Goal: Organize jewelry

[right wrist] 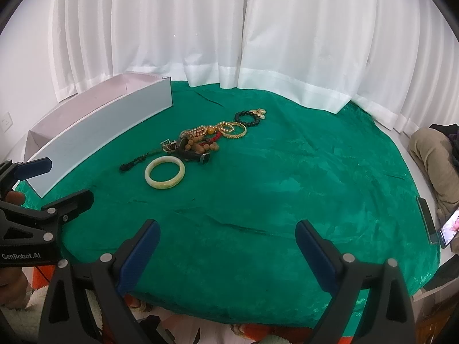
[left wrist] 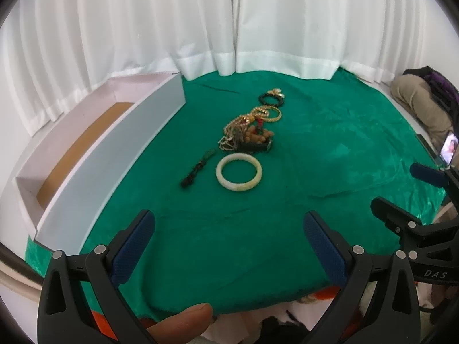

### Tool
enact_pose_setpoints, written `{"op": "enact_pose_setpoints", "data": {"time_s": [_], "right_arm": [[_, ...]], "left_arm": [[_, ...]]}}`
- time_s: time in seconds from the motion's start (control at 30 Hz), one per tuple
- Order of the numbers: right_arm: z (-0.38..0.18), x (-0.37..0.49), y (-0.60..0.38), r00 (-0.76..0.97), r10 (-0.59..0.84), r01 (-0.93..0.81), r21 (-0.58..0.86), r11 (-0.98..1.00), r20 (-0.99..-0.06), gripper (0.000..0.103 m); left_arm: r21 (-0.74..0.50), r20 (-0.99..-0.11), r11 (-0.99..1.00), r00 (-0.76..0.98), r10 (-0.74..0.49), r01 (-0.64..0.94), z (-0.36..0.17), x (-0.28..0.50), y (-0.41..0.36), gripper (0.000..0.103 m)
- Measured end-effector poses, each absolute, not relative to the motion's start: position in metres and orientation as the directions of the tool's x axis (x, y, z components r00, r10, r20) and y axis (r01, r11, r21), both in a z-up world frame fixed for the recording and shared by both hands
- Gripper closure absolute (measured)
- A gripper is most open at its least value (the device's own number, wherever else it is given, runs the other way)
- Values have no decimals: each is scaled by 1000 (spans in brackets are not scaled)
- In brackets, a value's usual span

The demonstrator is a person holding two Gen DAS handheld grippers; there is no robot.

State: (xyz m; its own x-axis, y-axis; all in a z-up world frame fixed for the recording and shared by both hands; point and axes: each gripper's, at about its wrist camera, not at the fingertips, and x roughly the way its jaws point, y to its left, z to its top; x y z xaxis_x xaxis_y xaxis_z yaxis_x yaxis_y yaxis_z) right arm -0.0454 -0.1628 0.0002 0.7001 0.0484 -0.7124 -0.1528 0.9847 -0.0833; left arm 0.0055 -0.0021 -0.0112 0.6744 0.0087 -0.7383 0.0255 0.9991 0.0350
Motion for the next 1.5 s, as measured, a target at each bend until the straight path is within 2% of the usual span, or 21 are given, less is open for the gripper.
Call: {"op": "enact_pose_setpoints", "data": {"time_s": [1.5], "right_arm": [[-2, -45, -163, 687, 53, -156, -75, 985, -724, 6]], "left_arm": [[26, -762, 1000, 647, 8, 17, -15, 7, -1, 1]]}}
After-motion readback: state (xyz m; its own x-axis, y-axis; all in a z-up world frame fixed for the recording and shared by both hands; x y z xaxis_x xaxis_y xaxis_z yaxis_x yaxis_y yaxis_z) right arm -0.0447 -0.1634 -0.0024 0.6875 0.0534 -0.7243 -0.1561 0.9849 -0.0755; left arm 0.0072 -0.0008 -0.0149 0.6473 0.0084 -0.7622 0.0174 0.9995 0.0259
